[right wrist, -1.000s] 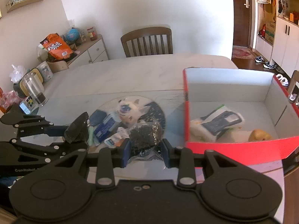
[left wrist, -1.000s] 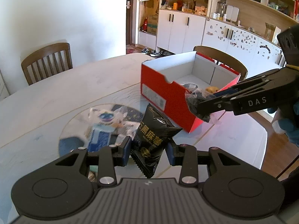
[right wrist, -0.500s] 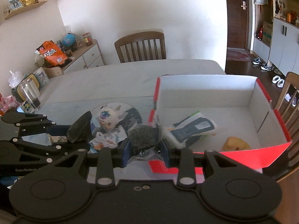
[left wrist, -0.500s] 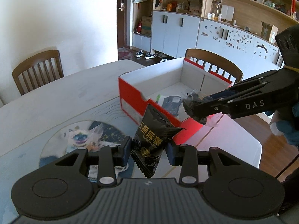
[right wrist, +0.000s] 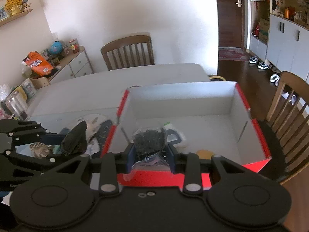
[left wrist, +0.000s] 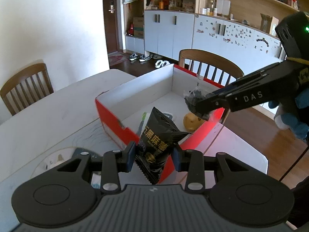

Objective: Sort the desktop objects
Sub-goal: 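Carry the black snack bag and small black bag with both tools into the box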

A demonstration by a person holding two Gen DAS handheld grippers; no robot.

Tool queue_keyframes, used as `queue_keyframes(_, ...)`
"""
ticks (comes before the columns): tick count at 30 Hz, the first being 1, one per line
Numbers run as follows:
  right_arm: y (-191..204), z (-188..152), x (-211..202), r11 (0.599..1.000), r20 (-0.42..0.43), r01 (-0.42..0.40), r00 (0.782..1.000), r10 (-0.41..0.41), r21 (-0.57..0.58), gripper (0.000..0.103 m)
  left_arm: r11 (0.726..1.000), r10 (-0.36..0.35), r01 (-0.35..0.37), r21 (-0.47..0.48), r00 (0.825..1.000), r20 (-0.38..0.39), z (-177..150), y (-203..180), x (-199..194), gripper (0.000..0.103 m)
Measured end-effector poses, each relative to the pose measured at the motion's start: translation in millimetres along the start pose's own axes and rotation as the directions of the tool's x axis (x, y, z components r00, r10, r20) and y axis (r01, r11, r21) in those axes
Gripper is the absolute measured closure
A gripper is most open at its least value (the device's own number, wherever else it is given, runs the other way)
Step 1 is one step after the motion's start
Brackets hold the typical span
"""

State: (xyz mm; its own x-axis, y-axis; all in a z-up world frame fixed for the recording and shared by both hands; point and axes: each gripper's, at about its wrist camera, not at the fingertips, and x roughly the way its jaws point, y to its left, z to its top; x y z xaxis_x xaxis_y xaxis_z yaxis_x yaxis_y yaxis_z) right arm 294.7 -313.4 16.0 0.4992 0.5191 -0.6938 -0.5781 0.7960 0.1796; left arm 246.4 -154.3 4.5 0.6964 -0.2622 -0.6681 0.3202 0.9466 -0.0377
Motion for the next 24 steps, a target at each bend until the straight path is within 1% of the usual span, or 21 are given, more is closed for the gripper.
queue_keyframes(6, -14.1, 5.0, 1.2, 1.000, 0.002, 0.020, 1.000, -0.020, -0.014, 0.069, 0.999, -0.010, 0.011, 0.042, 1.000, -0.023, 16.0, -10.8, 17.1, 0.066)
queue_keyframes(10, -21.1, 9.7, 2.3, 0.999, 0.005, 0.033, 0.999, -0.033, -0.028, 0.069, 0.998, -0.029, 0.033, 0.060, 0.998, -0.059, 28.6, -14.7, 29.9, 0.066)
queue_keyframes(15, -32.1, 20.2, 7.7, 0.998, 0.011, 0.049, 0.999, -0.048, -0.031, 0.069, 0.993, -0.032, 0.040, 0.111, 0.997, -0.073, 47.0, -17.8, 46.6, 0.066)
queue_keyframes(19, -44.2, 31.5, 20.2, 0.998, -0.008, 0.059, 0.998, -0.059, -0.020, 0.069, 0.989, -0.037, 0.050, 0.138, 0.995, -0.098, 59.3, -19.9, 63.0, 0.066)
queue_keyframes(24, -59.5, 41.9, 36.0, 0.997, -0.038, 0.070, 0.997, -0.070, -0.012, 0.069, 0.983, -0.051, 0.076, 0.167, 0.987, -0.151, 69.2, -23.4, 87.0, 0.066)
